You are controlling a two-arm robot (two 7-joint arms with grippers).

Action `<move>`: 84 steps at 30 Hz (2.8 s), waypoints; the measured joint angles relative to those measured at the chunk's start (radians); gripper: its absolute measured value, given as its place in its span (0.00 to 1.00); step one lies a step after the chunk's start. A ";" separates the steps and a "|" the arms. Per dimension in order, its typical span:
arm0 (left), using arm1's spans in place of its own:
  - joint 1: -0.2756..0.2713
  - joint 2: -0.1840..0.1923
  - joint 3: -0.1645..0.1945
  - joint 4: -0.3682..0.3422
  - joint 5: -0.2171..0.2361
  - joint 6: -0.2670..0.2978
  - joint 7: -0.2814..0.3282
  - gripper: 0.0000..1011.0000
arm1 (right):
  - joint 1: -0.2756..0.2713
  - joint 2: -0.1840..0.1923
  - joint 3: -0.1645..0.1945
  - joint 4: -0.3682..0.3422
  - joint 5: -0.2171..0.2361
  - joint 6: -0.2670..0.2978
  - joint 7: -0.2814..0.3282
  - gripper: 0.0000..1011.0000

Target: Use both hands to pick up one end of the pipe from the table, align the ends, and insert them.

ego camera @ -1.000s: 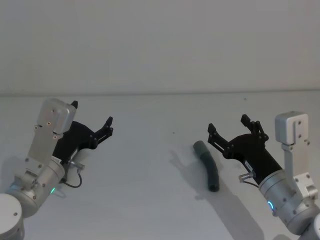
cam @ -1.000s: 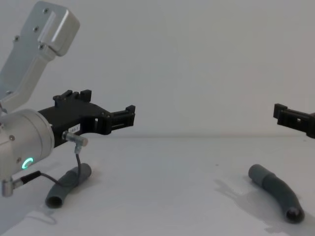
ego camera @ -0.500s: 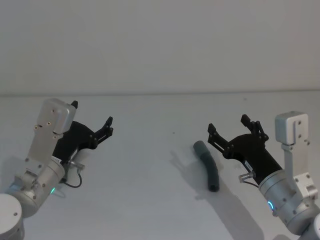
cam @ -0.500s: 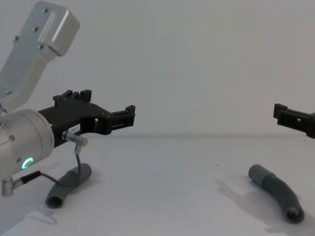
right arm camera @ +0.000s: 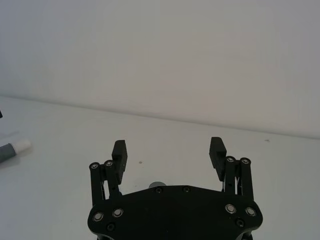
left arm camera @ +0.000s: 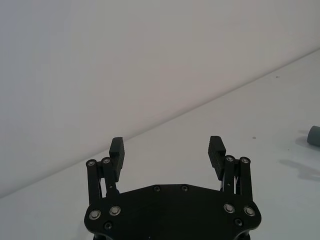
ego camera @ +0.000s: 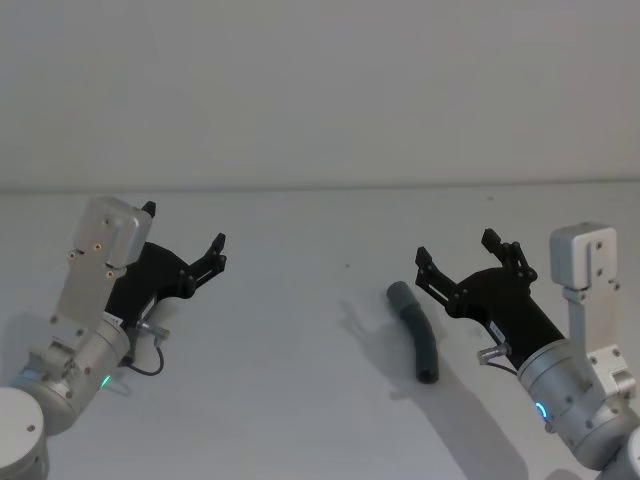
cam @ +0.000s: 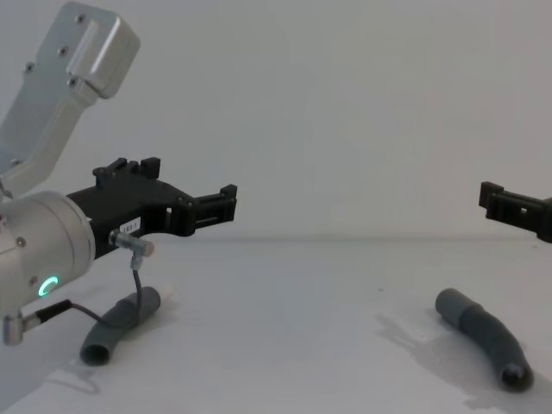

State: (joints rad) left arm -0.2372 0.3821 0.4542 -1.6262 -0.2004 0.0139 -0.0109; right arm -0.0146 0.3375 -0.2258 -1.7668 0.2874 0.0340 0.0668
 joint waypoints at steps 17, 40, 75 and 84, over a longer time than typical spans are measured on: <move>-0.029 -0.001 -0.004 0.030 -0.017 0.004 -0.038 0.99 | 0.000 0.000 0.000 0.000 0.000 0.000 0.000 0.99; -0.208 -0.048 -0.028 0.124 -0.139 0.330 -0.160 0.99 | 0.000 0.000 0.000 0.000 0.000 0.000 0.000 0.99; -0.096 -0.089 -0.150 -0.149 -0.173 0.851 0.041 0.99 | 0.000 0.000 0.000 0.000 0.000 0.000 0.000 0.99; -0.074 -0.094 -0.167 -0.146 -0.173 0.854 0.044 0.99 | 0.000 0.000 0.000 0.000 0.000 0.000 0.000 0.99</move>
State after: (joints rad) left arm -0.3116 0.2885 0.2868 -1.7719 -0.3729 0.8674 0.0331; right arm -0.0147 0.3375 -0.2259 -1.7668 0.2874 0.0340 0.0668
